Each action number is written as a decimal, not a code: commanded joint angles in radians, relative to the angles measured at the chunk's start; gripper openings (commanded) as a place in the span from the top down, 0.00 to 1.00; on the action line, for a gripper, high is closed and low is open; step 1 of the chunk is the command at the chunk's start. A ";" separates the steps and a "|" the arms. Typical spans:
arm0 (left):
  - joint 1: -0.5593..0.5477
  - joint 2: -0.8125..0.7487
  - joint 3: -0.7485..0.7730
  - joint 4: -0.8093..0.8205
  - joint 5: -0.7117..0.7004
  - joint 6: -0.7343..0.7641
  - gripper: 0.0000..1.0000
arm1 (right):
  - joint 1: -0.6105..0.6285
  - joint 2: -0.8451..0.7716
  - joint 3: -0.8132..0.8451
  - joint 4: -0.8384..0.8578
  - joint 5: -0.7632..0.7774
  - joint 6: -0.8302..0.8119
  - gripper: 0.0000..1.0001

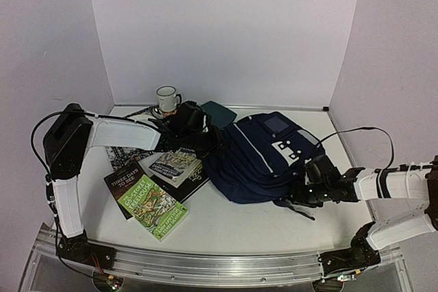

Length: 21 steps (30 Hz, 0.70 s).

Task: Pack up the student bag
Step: Grab the largest pocket of the student bag.

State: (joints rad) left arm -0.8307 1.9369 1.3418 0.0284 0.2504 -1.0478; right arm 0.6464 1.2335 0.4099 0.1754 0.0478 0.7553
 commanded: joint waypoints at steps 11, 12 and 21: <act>0.005 -0.048 0.043 0.136 -0.001 -0.012 1.00 | 0.001 0.147 0.002 0.157 -0.009 0.135 0.76; 0.005 -0.050 0.041 0.137 -0.001 -0.013 1.00 | 0.001 0.154 -0.001 0.161 0.001 0.146 0.76; -0.005 -0.049 0.019 0.146 0.013 -0.029 1.00 | 0.002 0.227 -0.018 0.262 0.043 0.146 0.69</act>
State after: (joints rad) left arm -0.8304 1.9369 1.3413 0.0369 0.2585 -1.0607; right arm 0.6464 1.4034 0.4042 0.4103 0.0597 0.8928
